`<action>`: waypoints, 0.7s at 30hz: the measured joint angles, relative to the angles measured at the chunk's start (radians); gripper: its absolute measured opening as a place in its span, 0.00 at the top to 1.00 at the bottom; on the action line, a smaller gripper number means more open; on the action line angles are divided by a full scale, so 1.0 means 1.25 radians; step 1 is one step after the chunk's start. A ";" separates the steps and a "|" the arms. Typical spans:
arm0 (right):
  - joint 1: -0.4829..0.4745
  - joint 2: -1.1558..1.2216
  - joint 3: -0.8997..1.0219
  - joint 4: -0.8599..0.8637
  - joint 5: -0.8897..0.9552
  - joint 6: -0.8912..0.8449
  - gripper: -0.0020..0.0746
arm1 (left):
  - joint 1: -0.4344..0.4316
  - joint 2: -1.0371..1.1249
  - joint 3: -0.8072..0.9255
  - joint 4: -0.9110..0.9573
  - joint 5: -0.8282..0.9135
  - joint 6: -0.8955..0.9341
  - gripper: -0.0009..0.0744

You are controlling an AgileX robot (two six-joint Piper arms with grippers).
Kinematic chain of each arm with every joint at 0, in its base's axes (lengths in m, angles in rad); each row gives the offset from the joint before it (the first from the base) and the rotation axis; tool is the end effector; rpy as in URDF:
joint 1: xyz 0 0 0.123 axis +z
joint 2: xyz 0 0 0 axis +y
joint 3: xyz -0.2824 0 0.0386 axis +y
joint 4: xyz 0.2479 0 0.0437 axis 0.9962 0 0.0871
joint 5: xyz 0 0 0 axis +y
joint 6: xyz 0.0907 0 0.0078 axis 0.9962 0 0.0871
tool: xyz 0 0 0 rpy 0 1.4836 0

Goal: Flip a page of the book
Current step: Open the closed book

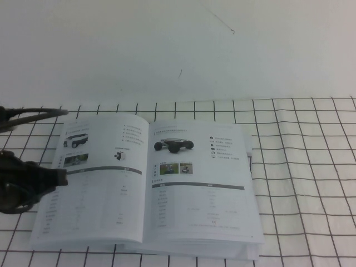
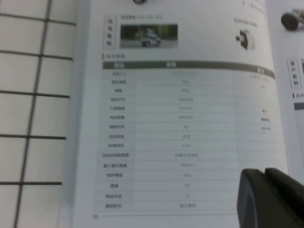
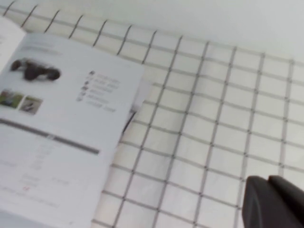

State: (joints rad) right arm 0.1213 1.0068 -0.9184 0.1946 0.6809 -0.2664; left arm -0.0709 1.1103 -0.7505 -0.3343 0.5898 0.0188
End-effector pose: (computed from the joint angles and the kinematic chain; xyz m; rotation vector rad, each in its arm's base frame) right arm 0.2002 0.0356 0.3475 -0.3290 2.2171 0.1406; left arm 0.2147 -0.0319 0.2802 -0.1459 2.4181 -0.3741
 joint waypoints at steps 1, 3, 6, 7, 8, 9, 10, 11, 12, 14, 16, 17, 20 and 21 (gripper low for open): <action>0.006 0.019 0.000 0.035 0.012 -0.014 0.97 | 0.000 0.025 0.000 -0.028 -0.002 0.040 0.99; 0.016 0.068 0.000 0.108 0.035 -0.075 0.97 | 0.000 0.078 0.000 -0.093 -0.010 0.126 0.99; 0.027 0.138 0.000 0.213 0.067 -0.180 0.97 | 0.000 0.144 0.000 -0.161 -0.030 0.218 0.99; 0.028 0.162 0.000 0.243 0.074 -0.207 0.97 | 0.000 0.162 0.000 -0.176 -0.037 0.235 0.99; 0.029 0.187 0.000 0.278 0.084 -0.239 0.97 | 0.000 0.185 0.000 -0.192 -0.045 0.249 0.99; 0.029 0.212 0.000 0.307 0.091 -0.269 0.97 | 0.000 0.207 0.000 -0.204 -0.055 0.258 0.99; 0.029 0.231 0.000 0.326 0.096 -0.288 0.97 | 0.000 0.229 0.000 -0.213 -0.061 0.264 0.99; 0.029 0.255 0.000 0.343 0.098 -0.307 0.97 | 0.000 0.251 0.000 -0.219 -0.070 0.268 0.99; 0.029 0.277 0.000 0.357 0.098 -0.320 0.97 | 0.000 0.273 0.000 -0.222 -0.078 0.272 0.99; 0.029 0.314 0.000 0.365 0.098 -0.337 0.97 | 0.000 0.312 0.000 -0.224 -0.091 0.282 0.99; 0.030 0.345 0.000 0.370 0.096 -0.342 0.97 | 0.000 0.350 0.000 -0.225 -0.101 0.290 0.99; 0.034 0.361 0.000 0.372 0.092 -0.344 0.97 | 0.000 0.371 0.000 -0.227 -0.103 0.292 0.99; 0.058 0.404 0.000 0.374 0.069 -0.359 0.97 | 0.000 0.432 0.000 -0.227 -0.111 0.294 0.99; 0.069 0.418 0.000 0.375 0.060 -0.363 0.97 | 0.000 0.451 0.000 -0.229 -0.113 0.295 0.99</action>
State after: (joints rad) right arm 0.2070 1.5297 -0.9184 0.6635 0.7560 -0.7197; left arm -0.0709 1.6746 -0.7505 -0.6203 0.4489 0.3880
